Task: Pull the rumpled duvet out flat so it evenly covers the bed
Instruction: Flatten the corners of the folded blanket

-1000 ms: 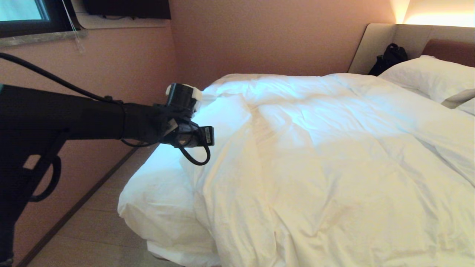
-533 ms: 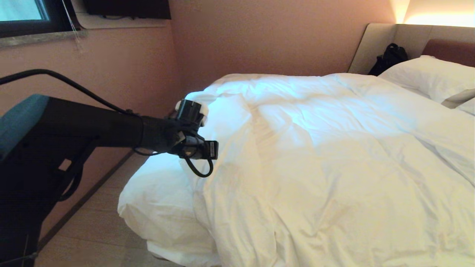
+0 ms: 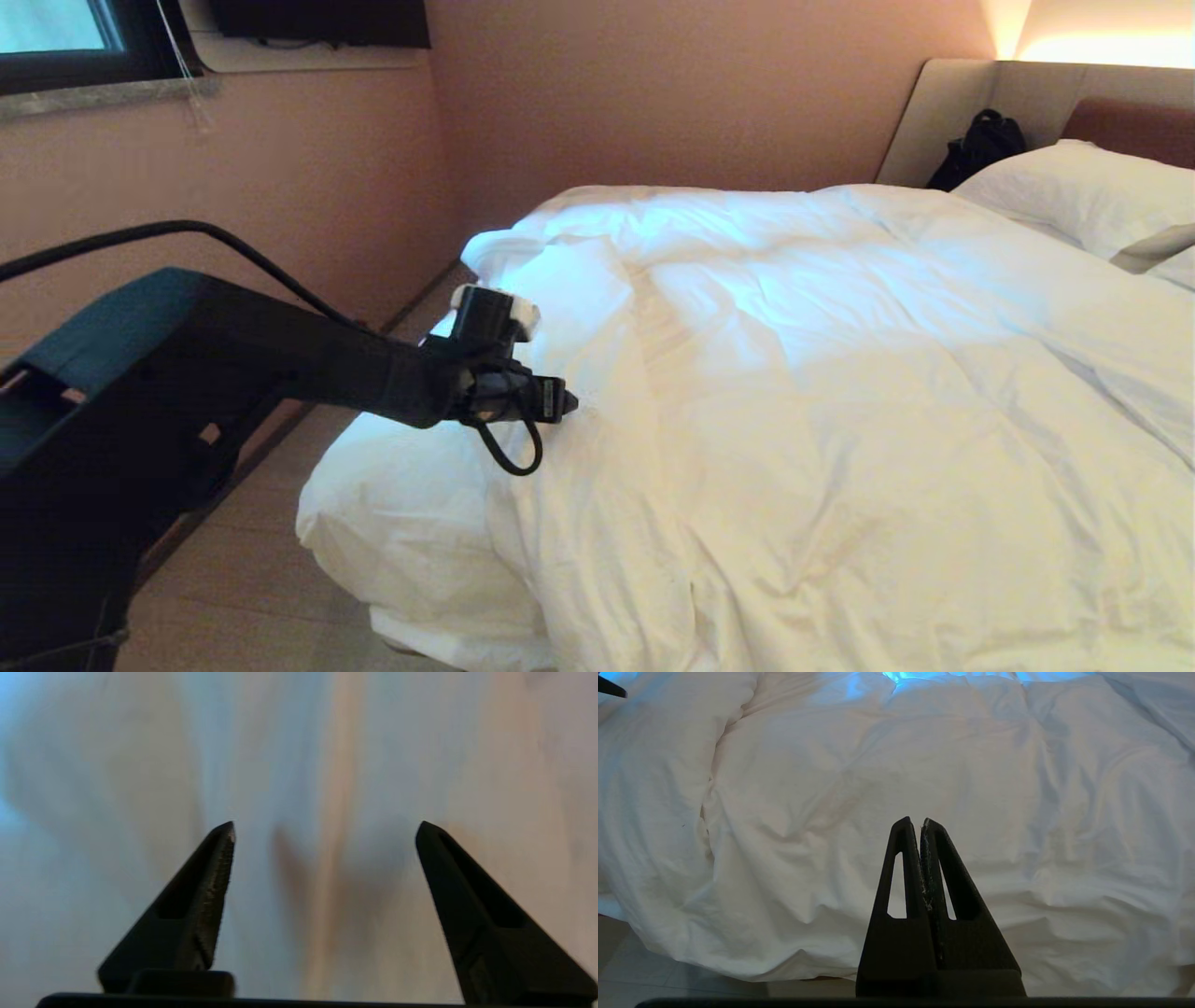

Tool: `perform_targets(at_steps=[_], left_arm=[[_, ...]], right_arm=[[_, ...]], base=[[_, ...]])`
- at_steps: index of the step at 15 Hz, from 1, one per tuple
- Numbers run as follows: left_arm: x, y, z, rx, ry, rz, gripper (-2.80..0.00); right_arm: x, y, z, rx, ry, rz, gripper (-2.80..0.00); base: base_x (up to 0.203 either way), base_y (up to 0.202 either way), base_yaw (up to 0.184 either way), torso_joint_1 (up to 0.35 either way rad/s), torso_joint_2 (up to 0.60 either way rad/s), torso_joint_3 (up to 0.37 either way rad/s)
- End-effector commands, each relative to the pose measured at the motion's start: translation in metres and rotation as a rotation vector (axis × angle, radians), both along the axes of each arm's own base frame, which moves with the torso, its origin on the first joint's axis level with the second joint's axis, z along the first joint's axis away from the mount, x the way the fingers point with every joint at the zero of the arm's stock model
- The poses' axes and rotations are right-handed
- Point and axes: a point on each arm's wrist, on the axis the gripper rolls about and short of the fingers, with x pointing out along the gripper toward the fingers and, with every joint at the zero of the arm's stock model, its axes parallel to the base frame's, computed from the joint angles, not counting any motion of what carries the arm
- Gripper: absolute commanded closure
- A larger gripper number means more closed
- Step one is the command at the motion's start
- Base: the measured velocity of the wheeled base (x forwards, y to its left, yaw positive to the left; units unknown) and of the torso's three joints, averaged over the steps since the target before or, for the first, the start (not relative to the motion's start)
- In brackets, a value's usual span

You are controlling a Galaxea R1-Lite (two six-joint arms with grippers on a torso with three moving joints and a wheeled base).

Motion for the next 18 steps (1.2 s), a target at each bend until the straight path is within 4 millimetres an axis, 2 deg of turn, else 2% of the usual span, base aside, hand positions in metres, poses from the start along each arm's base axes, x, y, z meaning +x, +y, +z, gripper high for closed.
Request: perform_targets(at_steps=[1, 11, 15, 16, 18], left_arm=[[0.003, -0.008, -0.024, 0.006, -0.049, -0.028, -2.8], [0.004, -0.022, -0.057, 0.036, 0.01, -0.05, -2.8], [0.003, -0.022, -0.058, 0.042, 0.016, -0.052, -2.8], [0.003, -0.022, -0.057, 0.043, 0.017, -0.053, 0.0], [0.003, -0.022, -0.056, 0.046, 0.022, -0.053, 0.0]], right_arm=[[0.0, 0.0, 0.0, 0.0, -0.001, 0.0, 0.0], [0.0, 0.0, 0.0, 0.0, -0.001, 0.0, 0.0], [0.0, 0.0, 0.0, 0.0, -0.001, 0.0, 0.0], [0.0, 0.0, 0.0, 0.0, -0.001, 0.0, 0.0], [0.0, 0.0, 0.0, 0.0, -0.001, 0.0, 0.0]], base=[[0.0, 0.0, 0.0, 0.0, 0.0, 0.0], [0.0, 0.0, 0.0, 0.0, 0.0, 0.0], [0.0, 0.0, 0.0, 0.0, 0.0, 0.0], [0.0, 0.0, 0.0, 0.0, 0.0, 0.0], [0.0, 0.0, 0.0, 0.0, 0.0, 0.0]])
